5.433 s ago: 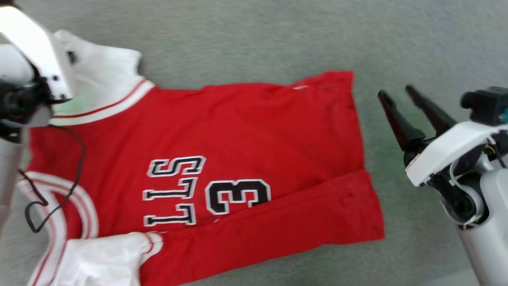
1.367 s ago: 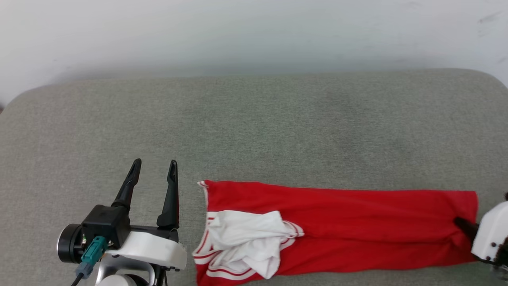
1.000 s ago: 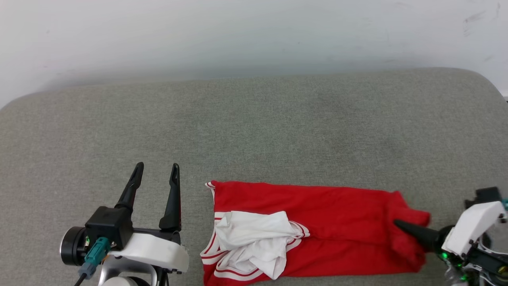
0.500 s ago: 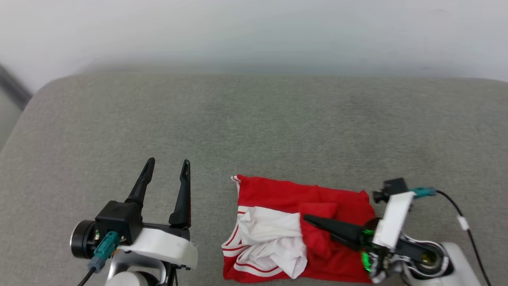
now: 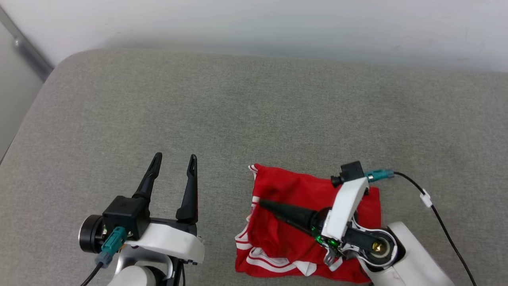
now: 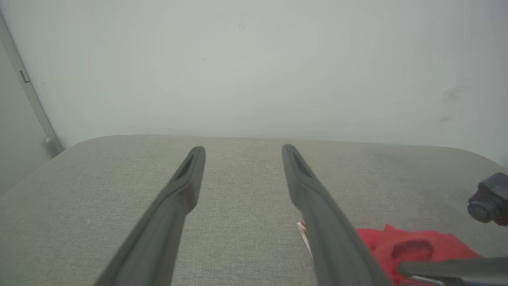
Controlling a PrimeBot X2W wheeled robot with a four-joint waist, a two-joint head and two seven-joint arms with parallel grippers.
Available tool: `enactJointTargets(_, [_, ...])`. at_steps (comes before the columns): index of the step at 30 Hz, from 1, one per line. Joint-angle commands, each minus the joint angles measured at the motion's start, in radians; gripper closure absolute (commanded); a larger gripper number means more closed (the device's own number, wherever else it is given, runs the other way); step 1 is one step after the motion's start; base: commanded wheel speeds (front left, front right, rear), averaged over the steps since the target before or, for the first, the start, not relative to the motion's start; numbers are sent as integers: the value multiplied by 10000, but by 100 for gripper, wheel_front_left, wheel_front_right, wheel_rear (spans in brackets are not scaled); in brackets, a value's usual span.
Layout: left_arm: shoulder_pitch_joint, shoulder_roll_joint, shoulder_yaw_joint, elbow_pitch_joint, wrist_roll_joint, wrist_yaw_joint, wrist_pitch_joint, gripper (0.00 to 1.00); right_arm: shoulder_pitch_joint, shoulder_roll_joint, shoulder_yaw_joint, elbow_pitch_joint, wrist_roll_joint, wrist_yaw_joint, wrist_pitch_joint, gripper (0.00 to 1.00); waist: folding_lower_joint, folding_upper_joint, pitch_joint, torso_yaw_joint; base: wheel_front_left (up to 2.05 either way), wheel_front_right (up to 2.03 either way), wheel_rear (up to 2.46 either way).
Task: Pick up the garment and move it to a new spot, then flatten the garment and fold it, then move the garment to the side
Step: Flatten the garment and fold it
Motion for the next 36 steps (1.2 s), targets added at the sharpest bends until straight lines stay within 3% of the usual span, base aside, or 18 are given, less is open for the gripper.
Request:
enactJointTargets(1, [-92, -17, 13, 32, -28, -1, -57, 0, -211, 10, 112, -135, -139, 3, -122, 0, -1, 0, -9, -38, 0, 0, 0])
enactJointTargets(8, [-12, -14, 37, 167, -73, 36, -122, 0, -746, -1027, 1590, -1403, -2217, 2, -1043, 0, -1, 0, -217, -337, 0, 0, 0])
enactJointTargets(14, [241, 8, 119, 245, -183, 102, -218, 0, -913, -2568, 2385, -1948, -5677, 2, -3285, 0, -1, 0, -504, -652, 0, 0, 0])
enactJointTargets(18, [423, 55, 232, 296, -263, 189, -287, 0, -414, -3166, 1541, -1771, -7476, 0, -4366, 0, -1, 0, -633, -933, 0, 0, 0])
enactJointTargets(22, [543, 95, 348, 403, -340, 211, -361, 0, 346, -3244, -218, -1973, -8801, 0, -5370, 0, -1, 0, -719, -1185, 0, 0, 0])
enactJointTargets(25, [655, 119, 427, 503, -400, 229, -422, 0, 1121, -2984, -1744, -2492, -9519, 0, -6094, 0, -1, 0, -792, -1329, 0, 0, 0])
enactJointTargets(30, [898, 219, 613, 689, -488, 250, -551, 0, 2261, -2421, -3434, -3959, -10411, 0, -6656, 0, -1, 0, -968, -1576, 0, 0, 0])
enactJointTargets(36, [1356, 329, 794, 870, -580, 346, -658, 0, 3602, -1707, -3875, -5525, -11100, 0, -6440, 0, -1, 0, -1370, -1722, 0, 0, 0])
